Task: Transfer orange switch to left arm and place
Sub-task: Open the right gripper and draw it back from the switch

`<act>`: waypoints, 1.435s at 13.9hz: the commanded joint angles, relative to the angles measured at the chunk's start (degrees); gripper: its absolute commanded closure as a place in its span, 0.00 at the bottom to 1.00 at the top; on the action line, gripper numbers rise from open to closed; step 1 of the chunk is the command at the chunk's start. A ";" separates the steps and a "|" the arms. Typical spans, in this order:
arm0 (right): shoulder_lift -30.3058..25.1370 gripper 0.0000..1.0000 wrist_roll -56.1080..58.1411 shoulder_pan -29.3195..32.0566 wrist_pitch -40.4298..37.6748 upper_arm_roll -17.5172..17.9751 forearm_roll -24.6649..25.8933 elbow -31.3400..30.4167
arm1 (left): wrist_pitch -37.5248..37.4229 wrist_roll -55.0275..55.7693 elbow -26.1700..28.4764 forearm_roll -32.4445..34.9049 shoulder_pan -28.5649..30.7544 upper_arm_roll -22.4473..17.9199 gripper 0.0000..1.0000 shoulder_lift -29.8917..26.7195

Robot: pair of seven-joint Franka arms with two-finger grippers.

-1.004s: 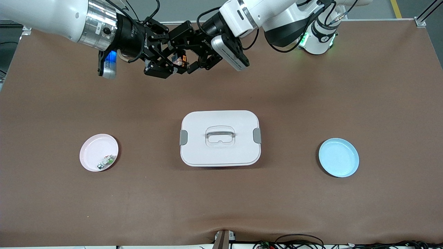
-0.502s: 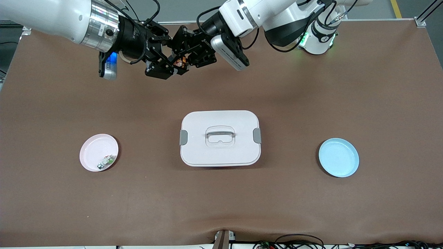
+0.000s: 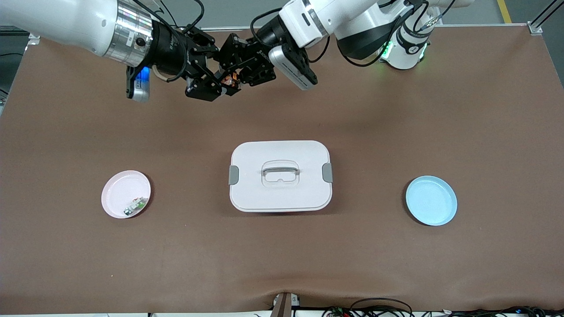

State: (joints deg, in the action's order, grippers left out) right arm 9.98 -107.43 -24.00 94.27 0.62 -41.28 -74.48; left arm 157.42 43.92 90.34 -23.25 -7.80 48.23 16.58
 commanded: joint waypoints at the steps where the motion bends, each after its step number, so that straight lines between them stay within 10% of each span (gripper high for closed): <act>1: -1.19 0.00 0.04 -0.08 -0.06 -0.44 0.41 -1.20 | -1.24 1.52 0.19 1.28 0.16 -0.42 0.99 -1.29; 14: -1.36 0.00 18.10 8.16 -9.98 -0.88 0.41 -0.49 | -11.44 2.66 1.50 3.90 3.50 -0.42 1.00 -3.23; 20: -1.01 0.00 38.58 13.36 -15.43 -0.88 8.47 -0.49 | -6.44 2.84 0.80 11.98 -1.24 -0.94 1.00 8.45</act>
State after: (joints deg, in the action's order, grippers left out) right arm 9.66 -74.22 -11.41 79.91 -1.01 -36.41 -74.53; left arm 147.80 45.36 92.27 -14.73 -6.12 47.70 20.61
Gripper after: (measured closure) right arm 0.000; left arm 0.652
